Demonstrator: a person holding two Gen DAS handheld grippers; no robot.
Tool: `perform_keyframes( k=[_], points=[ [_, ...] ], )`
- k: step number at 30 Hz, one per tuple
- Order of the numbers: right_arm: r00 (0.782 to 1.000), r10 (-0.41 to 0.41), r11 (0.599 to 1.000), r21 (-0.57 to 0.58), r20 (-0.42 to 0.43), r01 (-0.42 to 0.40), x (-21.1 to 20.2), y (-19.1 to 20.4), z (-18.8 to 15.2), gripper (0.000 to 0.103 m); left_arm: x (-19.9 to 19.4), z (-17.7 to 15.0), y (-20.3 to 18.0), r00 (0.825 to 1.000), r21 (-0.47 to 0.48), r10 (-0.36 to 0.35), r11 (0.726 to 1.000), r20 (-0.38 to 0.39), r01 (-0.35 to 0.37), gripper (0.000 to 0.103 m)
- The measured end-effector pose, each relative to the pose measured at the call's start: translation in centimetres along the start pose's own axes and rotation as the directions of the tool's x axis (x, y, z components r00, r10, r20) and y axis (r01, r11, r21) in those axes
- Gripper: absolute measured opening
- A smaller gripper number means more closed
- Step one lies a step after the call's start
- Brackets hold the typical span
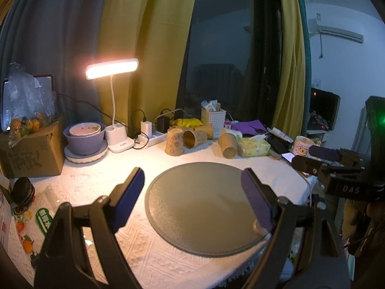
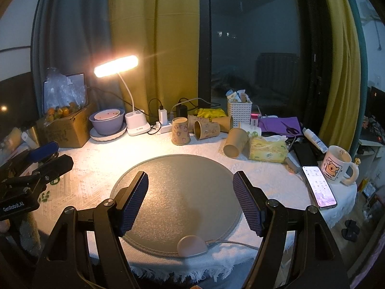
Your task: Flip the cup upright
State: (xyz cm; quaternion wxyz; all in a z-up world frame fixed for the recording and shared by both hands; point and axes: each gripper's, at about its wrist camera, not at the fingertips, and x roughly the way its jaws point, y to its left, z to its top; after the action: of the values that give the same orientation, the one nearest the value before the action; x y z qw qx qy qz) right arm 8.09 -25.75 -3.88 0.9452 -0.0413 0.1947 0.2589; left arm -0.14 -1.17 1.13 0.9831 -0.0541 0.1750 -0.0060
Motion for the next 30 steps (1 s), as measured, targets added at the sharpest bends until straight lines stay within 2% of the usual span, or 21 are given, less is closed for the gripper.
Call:
perform_keyframes(
  k=[30],
  points=[
    [1.0, 0.001, 1.0, -0.002, 0.002, -0.001, -0.09, 0.19, -0.06, 0.076, -0.11, -0.28, -0.05, 1.0, -0.004, 0.0, 1.0, 0.003, 0.0, 0.083]
  ],
)
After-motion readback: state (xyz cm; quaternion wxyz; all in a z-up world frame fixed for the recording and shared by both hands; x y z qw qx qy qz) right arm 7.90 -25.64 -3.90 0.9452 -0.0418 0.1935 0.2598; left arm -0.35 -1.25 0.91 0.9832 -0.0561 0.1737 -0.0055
